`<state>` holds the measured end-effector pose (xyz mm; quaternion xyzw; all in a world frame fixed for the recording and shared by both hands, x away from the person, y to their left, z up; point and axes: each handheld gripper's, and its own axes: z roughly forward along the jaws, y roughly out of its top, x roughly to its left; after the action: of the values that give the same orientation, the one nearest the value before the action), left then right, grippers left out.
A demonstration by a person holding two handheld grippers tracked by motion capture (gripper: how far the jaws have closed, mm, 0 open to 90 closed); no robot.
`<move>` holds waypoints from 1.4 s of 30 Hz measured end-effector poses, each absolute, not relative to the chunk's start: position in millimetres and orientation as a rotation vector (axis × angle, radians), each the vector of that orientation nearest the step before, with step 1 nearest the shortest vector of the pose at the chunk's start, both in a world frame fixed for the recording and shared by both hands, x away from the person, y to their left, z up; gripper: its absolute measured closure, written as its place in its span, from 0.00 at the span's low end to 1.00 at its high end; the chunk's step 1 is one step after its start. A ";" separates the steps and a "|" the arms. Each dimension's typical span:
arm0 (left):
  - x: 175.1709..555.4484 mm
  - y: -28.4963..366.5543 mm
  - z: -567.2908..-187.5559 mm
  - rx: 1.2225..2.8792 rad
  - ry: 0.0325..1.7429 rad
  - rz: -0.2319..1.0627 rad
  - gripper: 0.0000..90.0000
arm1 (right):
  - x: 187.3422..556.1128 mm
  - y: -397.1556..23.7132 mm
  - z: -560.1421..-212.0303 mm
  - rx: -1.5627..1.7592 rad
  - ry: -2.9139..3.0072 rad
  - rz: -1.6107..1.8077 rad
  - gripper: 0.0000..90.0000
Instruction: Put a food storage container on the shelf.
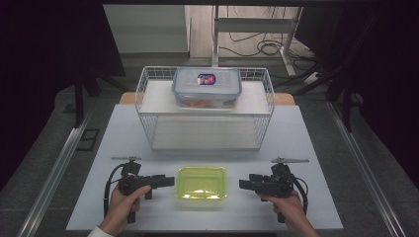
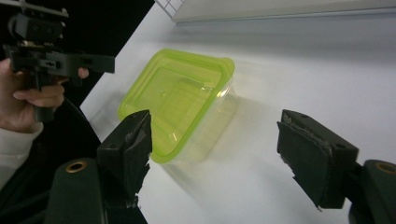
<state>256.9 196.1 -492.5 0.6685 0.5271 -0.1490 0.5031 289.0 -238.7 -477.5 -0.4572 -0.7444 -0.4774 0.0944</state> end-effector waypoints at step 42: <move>285.7 173.7 -531.4 1.691 1.343 -0.585 0.81 | 309.0 -192.2 -521.3 -1.404 -1.991 -1.244 0.81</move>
<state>285.7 173.7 -531.4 0.6798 0.5400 -0.2353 0.4369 309.0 -192.2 -521.3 -0.5026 -0.7130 -0.4453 0.2017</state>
